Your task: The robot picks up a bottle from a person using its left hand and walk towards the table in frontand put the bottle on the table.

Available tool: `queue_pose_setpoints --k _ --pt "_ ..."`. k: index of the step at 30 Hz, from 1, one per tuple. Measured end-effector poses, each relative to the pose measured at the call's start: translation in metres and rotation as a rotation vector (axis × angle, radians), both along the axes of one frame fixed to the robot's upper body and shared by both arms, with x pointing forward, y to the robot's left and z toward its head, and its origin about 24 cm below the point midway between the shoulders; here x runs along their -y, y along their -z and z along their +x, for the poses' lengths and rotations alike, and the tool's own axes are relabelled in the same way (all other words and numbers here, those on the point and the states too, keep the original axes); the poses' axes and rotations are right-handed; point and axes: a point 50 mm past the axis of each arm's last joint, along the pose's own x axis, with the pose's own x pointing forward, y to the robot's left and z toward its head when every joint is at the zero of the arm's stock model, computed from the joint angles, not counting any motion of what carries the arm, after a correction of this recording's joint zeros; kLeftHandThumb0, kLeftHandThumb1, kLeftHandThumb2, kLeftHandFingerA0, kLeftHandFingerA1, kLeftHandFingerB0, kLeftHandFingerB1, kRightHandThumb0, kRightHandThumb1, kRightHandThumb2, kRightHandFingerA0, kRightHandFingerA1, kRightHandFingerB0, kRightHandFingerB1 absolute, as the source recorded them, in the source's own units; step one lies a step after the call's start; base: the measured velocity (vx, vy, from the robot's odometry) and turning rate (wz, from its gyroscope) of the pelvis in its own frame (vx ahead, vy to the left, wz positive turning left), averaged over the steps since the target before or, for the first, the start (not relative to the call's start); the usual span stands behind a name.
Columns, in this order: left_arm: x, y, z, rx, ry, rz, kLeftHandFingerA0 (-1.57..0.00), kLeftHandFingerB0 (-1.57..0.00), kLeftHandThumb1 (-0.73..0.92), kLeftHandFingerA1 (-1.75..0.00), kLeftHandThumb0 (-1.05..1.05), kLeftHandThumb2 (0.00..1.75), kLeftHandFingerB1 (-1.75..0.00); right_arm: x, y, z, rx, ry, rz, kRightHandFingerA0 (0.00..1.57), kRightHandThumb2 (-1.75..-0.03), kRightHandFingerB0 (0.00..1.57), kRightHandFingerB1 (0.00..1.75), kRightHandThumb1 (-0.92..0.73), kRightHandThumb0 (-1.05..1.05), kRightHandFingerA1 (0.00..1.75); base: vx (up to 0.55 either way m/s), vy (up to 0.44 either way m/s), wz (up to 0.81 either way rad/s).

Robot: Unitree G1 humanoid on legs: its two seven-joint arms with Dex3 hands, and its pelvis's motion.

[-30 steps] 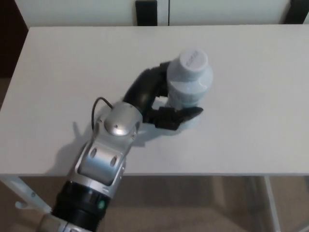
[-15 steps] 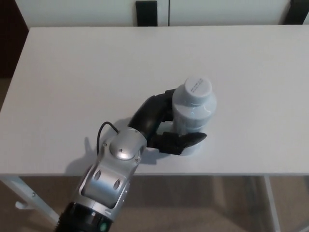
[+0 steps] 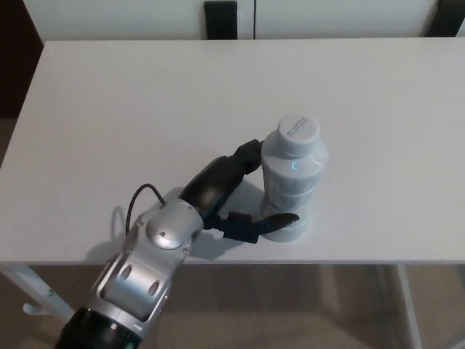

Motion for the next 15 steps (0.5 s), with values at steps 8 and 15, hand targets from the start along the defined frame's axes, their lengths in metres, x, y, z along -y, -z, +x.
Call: queue_pose_setpoints --k 8,15 --pt "-0.020 -0.014 0.006 0.025 -0.009 -0.042 0.00 0.00 0.50 0.00 -0.82 0.56 0.00 -0.001 0.001 -0.002 -0.001 0.002 0.004 0.58 -0.61 0.51 0.40 -0.71 -0.32 0.46 0.00 0.000 0.00" --pt "-0.066 -0.059 0.000 0.159 -0.047 -0.157 0.00 0.00 0.45 0.00 -0.79 0.78 0.00 0.000 -0.001 0.001 0.010 0.001 0.000 0.64 -0.61 0.52 0.40 -0.71 -0.31 0.46 0.00 0.000 0.00"
